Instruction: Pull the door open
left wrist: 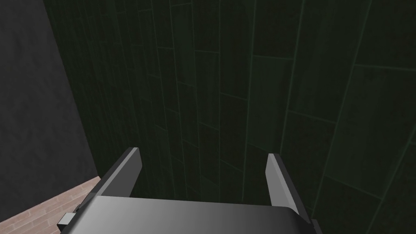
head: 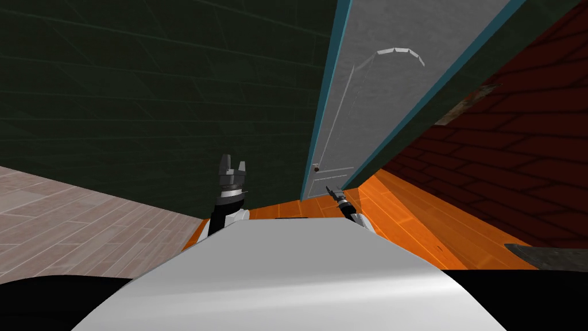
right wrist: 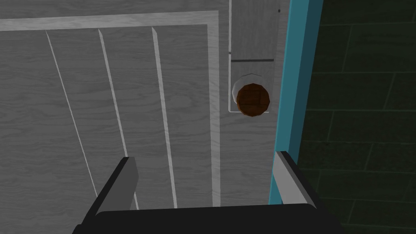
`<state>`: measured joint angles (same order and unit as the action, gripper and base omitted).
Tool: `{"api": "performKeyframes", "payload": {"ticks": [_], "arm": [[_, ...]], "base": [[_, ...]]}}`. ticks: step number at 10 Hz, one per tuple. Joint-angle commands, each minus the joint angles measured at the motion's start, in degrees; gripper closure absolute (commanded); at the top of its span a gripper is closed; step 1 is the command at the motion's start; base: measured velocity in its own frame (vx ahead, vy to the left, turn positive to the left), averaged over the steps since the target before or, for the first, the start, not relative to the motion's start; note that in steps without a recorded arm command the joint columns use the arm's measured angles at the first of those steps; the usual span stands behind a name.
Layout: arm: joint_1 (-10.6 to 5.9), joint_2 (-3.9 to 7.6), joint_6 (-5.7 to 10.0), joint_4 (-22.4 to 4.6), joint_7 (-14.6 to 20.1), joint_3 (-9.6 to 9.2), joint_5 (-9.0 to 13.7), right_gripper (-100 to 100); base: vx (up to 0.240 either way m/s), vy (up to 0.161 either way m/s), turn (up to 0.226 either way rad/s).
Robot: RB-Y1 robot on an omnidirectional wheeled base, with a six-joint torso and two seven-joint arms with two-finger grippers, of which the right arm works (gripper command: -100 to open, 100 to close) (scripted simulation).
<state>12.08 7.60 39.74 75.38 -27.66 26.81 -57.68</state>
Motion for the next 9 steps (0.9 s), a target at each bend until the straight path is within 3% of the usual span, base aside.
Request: {"api": "performKeyframes", "payload": {"ticks": [1,8,9], "arm": [[-0.57,0.01,0.13,-0.08,0.01,-0.19,0.43,-100],[-4.13,-0.37,0.50,0.21,-0.16,-1.36,1.27,-100],[-3.82,-0.29,0.46,0.13,-0.09,-1.23,1.25,-100]], "base": [[0.191,0.047,0.077],[0.202,0.037,0.084],[0.097,0.020,0.015]]}}
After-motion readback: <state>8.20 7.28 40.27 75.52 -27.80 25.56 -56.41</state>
